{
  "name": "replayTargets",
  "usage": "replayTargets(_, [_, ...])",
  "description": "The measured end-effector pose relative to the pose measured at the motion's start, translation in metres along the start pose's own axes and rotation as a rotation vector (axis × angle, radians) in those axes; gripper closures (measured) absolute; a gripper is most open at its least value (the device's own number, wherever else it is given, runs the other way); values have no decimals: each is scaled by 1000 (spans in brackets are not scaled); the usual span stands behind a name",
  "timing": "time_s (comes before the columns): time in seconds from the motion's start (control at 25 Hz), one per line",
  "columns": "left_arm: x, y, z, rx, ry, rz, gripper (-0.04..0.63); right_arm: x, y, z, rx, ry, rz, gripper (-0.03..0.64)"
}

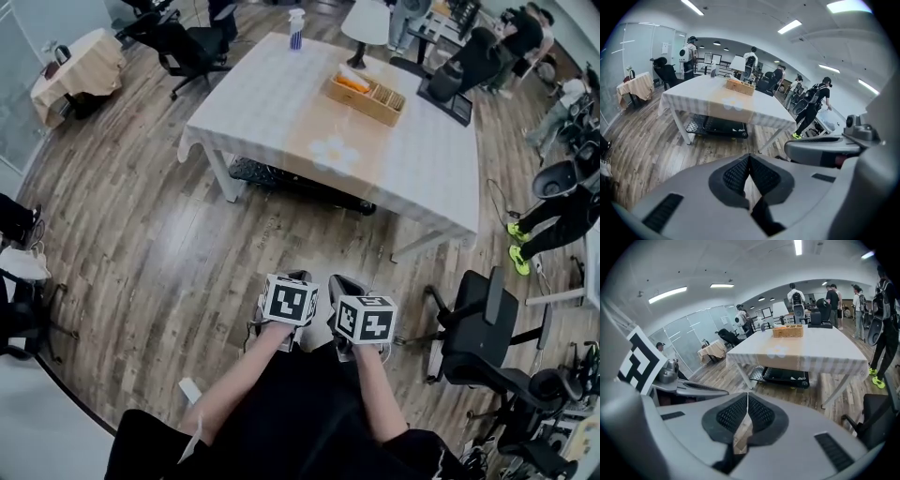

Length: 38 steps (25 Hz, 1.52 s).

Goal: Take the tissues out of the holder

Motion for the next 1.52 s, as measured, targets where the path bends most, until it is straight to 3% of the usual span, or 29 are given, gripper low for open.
replayTargets(0.36, [-31, 12, 24, -9, -49, 16, 595, 14, 30, 36, -21, -15, -13, 601])
replayTargets(0.72, [-48, 35, 53, 20, -121, 74, 595, 34, 60, 70, -20, -9, 67, 601])
replayTargets(0.84, [-50, 51, 75, 17, -142, 89, 595, 47, 73, 96, -5, 1, 124, 601])
replayTargets(1.52, [-31, 142, 211, -2, -238, 191, 595, 137, 143, 227, -135, -121, 217, 603])
Point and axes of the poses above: the fingertips, and each gripper's own axes: y forward along the fingers, x to its right, z out of its top, the point moved 9 cm from there along -y, backward along the fingers, and after that the axes turned 8 degrees about z, right-handed, at the moved point
